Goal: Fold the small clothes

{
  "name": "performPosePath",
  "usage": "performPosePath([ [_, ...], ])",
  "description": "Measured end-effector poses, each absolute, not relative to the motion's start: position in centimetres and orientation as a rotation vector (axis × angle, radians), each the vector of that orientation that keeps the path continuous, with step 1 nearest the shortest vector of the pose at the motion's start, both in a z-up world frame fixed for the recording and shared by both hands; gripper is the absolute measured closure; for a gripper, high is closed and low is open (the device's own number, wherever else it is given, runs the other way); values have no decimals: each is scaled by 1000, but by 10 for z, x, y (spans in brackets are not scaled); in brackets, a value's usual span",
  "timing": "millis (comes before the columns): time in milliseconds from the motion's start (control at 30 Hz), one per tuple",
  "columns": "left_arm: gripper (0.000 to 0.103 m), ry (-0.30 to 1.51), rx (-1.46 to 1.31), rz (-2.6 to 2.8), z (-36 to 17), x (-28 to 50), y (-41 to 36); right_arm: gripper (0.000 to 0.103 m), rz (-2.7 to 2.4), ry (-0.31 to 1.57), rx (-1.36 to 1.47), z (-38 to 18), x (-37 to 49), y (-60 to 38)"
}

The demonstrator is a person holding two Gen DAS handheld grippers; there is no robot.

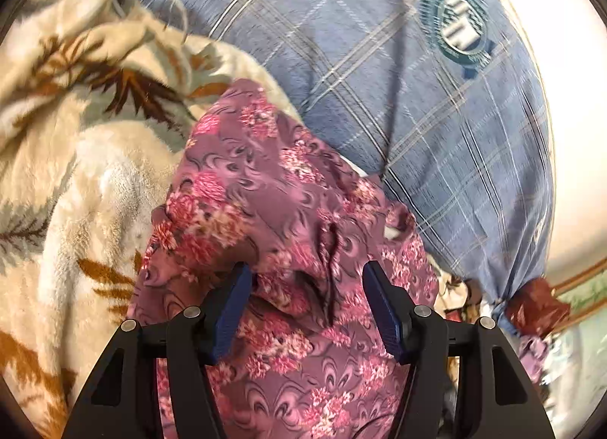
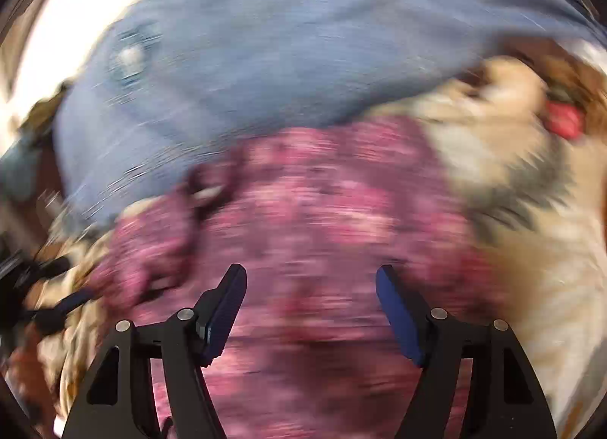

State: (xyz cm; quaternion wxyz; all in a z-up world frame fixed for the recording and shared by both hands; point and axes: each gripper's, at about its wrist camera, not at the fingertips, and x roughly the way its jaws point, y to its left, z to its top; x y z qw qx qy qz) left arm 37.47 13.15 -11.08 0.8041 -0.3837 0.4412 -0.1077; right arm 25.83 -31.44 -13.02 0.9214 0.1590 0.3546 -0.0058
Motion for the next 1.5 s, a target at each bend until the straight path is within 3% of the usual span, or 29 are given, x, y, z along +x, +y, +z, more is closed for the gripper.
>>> performPosePath([
  [333,42,1010,-916,-240,-139,392,142,20,201,711,-365,-117,292,-161],
  [633,39,1033,-961,-256,-148,394,135,19,236,776,-500,-147,321,-117],
  [700,39,1038,-960,-259,-149,396,134,24,221,778,-488,-148,329,-117],
  [733,39,1037,-960,-253,-149,397,134,33,210,777,-467,-146,332,-121],
  [800,39,1034,-971,-241,-151,398,136,63,199,790,-423,-143,337,-131],
  [833,39,1036,-977,-237,-152,399,137,85,195,810,-406,-143,340,-138],
  [1033,34,1052,-980,-216,-159,404,136,99,122,829,-85,-122,338,-217],
  [1167,34,1073,-969,-191,-167,408,132,100,18,857,261,-135,335,-302],
  [1300,34,1063,-997,-190,-169,410,135,89,30,867,489,-146,319,-338],
  [1333,34,1060,-997,-187,-169,411,135,71,76,857,480,-142,313,-330],
  [1367,34,1062,-998,-186,-170,411,136,37,111,853,441,-138,310,-316],
  [1400,34,1063,-999,-186,-171,411,135,26,161,849,386,-133,306,-298],
  [1433,34,1062,-999,-185,-171,411,135,18,207,841,324,-128,302,-277],
  [1500,34,1059,-995,-183,-171,410,135,19,248,823,164,-121,298,-235],
])
